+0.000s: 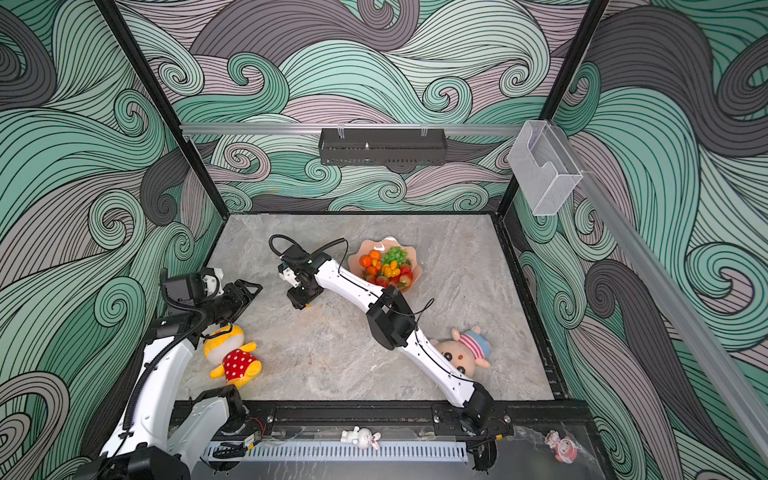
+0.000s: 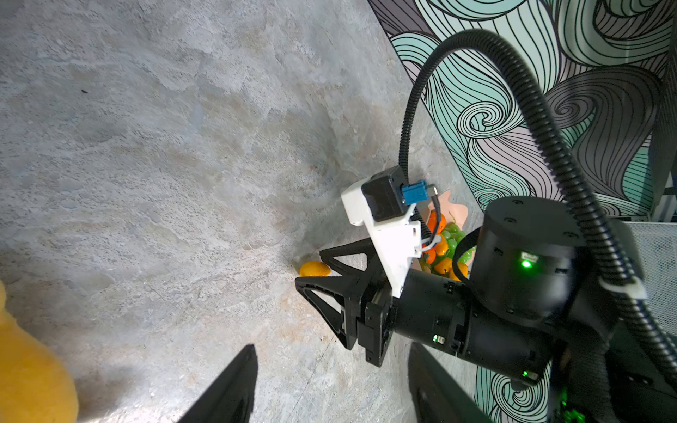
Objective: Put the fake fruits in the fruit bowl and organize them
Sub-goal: 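Lower the right gripper and close it on the last kumquat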
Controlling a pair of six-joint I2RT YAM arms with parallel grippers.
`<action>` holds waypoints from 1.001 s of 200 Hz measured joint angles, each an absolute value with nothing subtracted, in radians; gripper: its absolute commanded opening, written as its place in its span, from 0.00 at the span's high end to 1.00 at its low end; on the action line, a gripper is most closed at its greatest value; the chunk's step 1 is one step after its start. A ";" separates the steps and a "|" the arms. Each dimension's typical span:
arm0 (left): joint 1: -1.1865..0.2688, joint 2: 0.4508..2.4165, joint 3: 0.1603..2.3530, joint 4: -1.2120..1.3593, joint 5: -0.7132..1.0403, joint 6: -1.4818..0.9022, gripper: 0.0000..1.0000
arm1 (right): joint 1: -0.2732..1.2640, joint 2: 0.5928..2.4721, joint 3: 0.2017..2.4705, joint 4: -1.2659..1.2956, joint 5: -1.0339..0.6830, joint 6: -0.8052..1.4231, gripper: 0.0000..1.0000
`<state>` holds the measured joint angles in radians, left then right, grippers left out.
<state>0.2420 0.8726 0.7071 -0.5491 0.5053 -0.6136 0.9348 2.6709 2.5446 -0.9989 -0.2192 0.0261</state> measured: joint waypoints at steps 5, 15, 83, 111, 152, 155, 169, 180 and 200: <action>0.242 0.873 0.706 -0.549 0.505 -0.614 0.33 | 0.935 2.671 2.545 -1.000 -0.220 0.026 0.47; 0.242 0.873 0.706 -0.549 0.506 -0.614 0.33 | 0.935 2.671 2.545 -1.005 -0.223 0.026 0.48; 0.242 0.873 0.699 -0.547 0.506 -0.614 0.33 | 0.935 2.671 2.542 -1.015 -0.224 0.020 0.50; 0.242 0.873 0.699 -0.547 0.506 -0.614 0.33 | 0.935 2.671 2.539 -1.019 -0.217 0.015 0.52; 0.242 0.873 0.699 -0.547 0.506 -0.614 0.33 | 0.935 2.671 2.539 -1.020 -0.211 0.014 0.56; 0.242 0.873 0.699 -0.547 0.506 -0.614 0.33 | 0.935 2.671 2.539 -1.020 -0.210 0.014 0.56; 0.242 0.873 0.699 -0.547 0.507 -0.614 0.33 | 0.935 2.671 2.539 -1.021 -0.208 0.014 0.56; 0.242 0.873 0.699 -0.547 0.507 -0.614 0.33 | 0.935 2.671 2.538 -1.022 -0.205 0.015 0.56; 0.242 0.873 0.698 -0.547 0.507 -0.613 0.33 | 0.935 2.671 2.534 -1.022 -0.199 0.014 0.56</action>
<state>0.2420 0.8726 0.6983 -0.5468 0.5068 -0.6132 0.9348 2.6709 2.5340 -1.0218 -0.1989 0.0143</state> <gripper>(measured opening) 0.675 0.440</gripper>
